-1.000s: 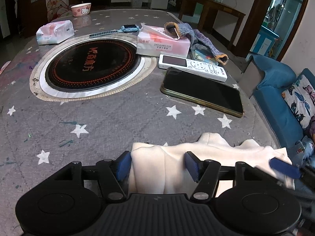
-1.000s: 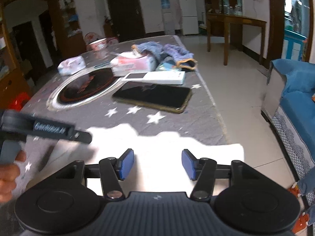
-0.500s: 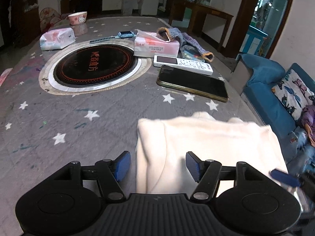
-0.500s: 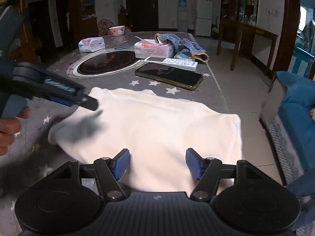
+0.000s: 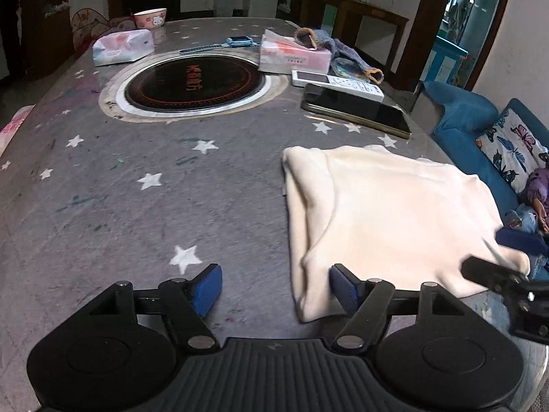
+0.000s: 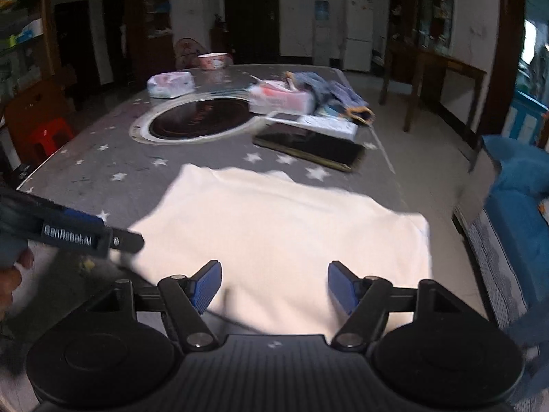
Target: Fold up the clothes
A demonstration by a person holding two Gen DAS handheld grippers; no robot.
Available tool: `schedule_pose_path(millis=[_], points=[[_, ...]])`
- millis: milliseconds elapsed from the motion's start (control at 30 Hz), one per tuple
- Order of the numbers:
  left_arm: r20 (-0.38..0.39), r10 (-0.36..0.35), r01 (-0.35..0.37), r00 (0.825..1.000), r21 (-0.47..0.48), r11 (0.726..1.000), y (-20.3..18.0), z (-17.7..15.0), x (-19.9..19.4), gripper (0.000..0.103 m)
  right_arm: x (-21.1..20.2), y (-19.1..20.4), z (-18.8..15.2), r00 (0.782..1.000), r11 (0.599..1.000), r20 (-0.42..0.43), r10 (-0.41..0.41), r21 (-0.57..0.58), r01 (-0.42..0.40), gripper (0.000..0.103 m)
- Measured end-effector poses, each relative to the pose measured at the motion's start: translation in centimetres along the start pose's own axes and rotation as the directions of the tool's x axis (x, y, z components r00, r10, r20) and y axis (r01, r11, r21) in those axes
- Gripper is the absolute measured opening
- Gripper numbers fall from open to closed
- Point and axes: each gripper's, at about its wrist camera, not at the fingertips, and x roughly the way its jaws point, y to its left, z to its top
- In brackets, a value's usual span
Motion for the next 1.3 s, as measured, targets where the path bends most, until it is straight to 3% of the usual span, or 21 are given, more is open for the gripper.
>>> schedule_pose_path(millis=[200,400,500,867,1033,1300], points=[[0.001,0.005,-0.005,1.000,-0.011,1.000,0.8,-0.2,-0.9,0.075,3.1,2.3,1.1,0.999,0.999,-0.046,0.014,-0.050,-0.017,0.070],[0.004,0.013,-0.013,1.000,-0.004,1.000,0.9,-1.1,-1.6,0.075,1.9,3.5,-0.8,0.999,0.994,-0.054,0.008,-0.112,-0.014,0.077],[0.016,0.028,-0.029,0.999,0.007,1.000,0.7,-1.6,-2.1,0.080,1.5,3.7,-1.3,0.998,0.993,-0.056,0.000,-0.121,-0.007,0.078],[0.103,0.045,-0.050,0.994,0.043,0.998,1.0,-3.9,-5.3,0.103,-0.3,3.9,-2.2,0.999,1.000,-0.036,-0.009,-0.014,0.008,0.095],[0.125,0.060,-0.068,0.990,0.060,0.996,1.2,-4.8,-6.3,0.103,-0.7,4.5,-2.7,0.999,1.000,-0.038,-0.015,0.013,0.016,0.103],[0.130,0.085,-0.091,0.988,0.038,0.995,1.7,-6.3,-7.5,0.103,-1.4,5.2,-3.2,0.999,0.998,-0.041,-0.035,0.044,0.037,0.103]])
